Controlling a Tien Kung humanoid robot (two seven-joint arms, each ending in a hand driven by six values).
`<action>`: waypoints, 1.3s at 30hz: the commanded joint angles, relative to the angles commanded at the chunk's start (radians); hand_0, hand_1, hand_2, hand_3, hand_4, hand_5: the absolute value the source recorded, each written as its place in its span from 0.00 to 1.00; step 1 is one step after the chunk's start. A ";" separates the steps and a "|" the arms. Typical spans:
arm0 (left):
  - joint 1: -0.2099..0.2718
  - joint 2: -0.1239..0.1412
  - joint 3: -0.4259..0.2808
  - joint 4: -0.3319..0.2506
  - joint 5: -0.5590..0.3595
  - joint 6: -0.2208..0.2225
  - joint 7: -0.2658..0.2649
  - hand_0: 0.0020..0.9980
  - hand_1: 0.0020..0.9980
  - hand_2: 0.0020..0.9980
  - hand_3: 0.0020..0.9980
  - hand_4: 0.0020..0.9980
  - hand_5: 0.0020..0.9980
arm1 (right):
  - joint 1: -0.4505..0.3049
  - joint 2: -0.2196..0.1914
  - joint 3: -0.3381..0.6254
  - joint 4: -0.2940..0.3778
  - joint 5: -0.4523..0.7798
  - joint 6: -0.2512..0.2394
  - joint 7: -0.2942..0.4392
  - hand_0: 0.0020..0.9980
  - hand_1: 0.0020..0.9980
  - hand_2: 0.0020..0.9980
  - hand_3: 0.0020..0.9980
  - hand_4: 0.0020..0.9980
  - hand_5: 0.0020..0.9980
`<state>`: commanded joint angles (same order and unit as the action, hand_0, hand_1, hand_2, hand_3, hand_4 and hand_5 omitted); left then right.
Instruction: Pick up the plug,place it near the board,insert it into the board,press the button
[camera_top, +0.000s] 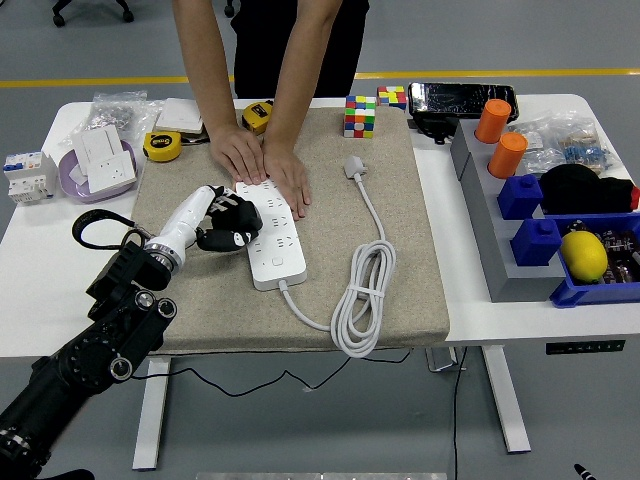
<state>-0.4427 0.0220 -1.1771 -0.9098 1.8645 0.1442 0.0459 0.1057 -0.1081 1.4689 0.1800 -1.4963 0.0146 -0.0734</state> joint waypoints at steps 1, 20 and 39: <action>0.001 0.001 -0.002 -0.002 0.003 0.000 0.000 0.61 0.38 0.28 0.30 0.47 0.03 | 0.000 0.000 0.000 0.000 0.000 0.000 0.000 0.83 0.76 0.75 0.78 1.00 0.97; 0.030 0.032 -0.093 -0.119 0.043 -0.012 0.000 0.60 0.38 0.27 0.30 0.47 0.02 | -0.005 0.000 0.002 0.000 0.000 0.000 0.000 0.83 0.76 0.75 0.78 1.00 0.96; 0.050 0.038 -0.177 -0.019 0.062 -0.031 -0.012 0.62 0.52 0.39 0.36 0.65 0.12 | -0.001 0.002 0.003 0.000 0.004 -0.002 0.000 0.83 0.76 0.75 0.78 1.00 0.96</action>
<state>-0.3924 0.0596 -1.3545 -0.9284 1.9262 0.1129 0.0341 0.1051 -0.1065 1.4719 0.1800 -1.4921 0.0126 -0.0733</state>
